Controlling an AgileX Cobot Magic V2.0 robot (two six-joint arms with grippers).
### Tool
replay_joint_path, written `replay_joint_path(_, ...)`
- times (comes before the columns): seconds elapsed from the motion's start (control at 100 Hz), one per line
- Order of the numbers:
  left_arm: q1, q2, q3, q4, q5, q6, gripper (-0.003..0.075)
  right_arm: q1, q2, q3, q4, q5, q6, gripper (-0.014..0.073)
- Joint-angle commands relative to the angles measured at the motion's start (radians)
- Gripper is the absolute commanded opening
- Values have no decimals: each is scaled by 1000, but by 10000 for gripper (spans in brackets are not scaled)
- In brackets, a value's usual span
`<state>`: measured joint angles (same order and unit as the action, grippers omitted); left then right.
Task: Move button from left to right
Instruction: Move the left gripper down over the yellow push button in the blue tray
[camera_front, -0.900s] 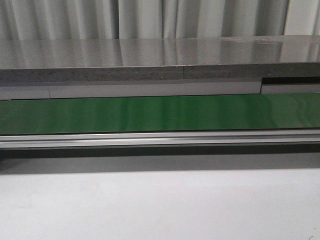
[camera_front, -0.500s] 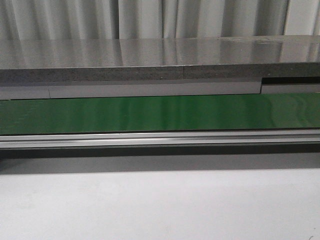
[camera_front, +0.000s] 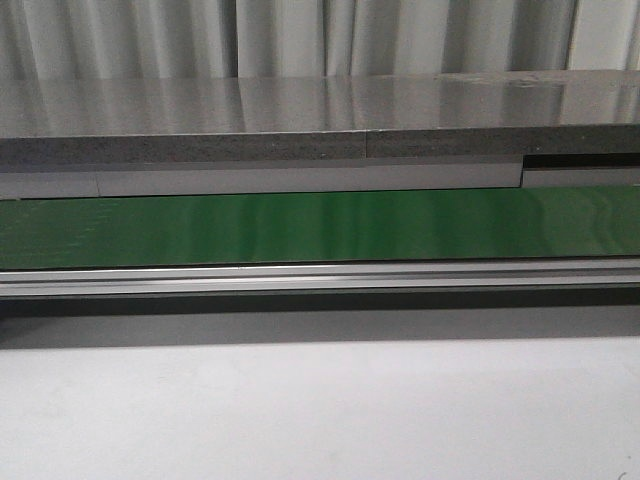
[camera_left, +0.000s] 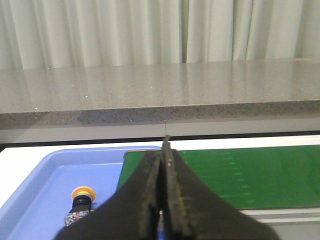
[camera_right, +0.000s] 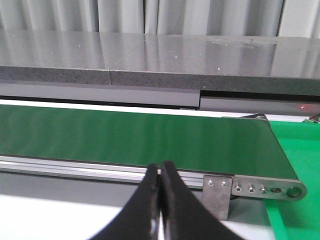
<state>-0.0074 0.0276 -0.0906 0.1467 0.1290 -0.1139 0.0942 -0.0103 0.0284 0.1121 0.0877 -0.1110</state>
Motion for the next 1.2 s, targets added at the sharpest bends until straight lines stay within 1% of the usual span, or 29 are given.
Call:
replay_joint_path(0.0, -8, 75, -111, -13, -9, -12, -20, -3, -21, -15, -1, -88, 1, -68)
replay_joint_path(0.11, -8, 188, -223, -13, 94, -12, -20, -3, -21, -15, -1, -88, 1, -68)
replay_joint_path(0.22, -8, 305, -340, -58, 155, -12, -20, -3, -21, -15, -1, -88, 1, -68)
replay_joint_path(0.36, -8, 464, -499, -79, 257, -12, -20, -3, -21, -15, -1, -88, 1, -68)
replay_joint_path(0.53, -8, 672, -684, -80, 451, -12, -20, -3, -21, -15, -1, -88, 1, -68)
replay_joint_path(0.64, -8, 775, -769, -80, 492, -12, -20, -3, -21, -15, -1, -88, 1, -68)
replay_joint_path(0.74, -8, 844, -806, -80, 488, -12, -20, -3, -21, -15, -1, -88, 1, -68)
replay_joint_path(0.9, -8, 921, -813, -80, 492, -12, -20, -3, -21, -15, -1, -88, 1, -68)
replay_joint_path(1.07, -8, 961, -813, -86, 541, -12, -20, -3, -21, -15, -1, -88, 1, -68)
replay_joint_path(1.19, -8, 970, -813, -86, 543, -12, -17, -3, -21, -15, -1, -88, 1, -68)
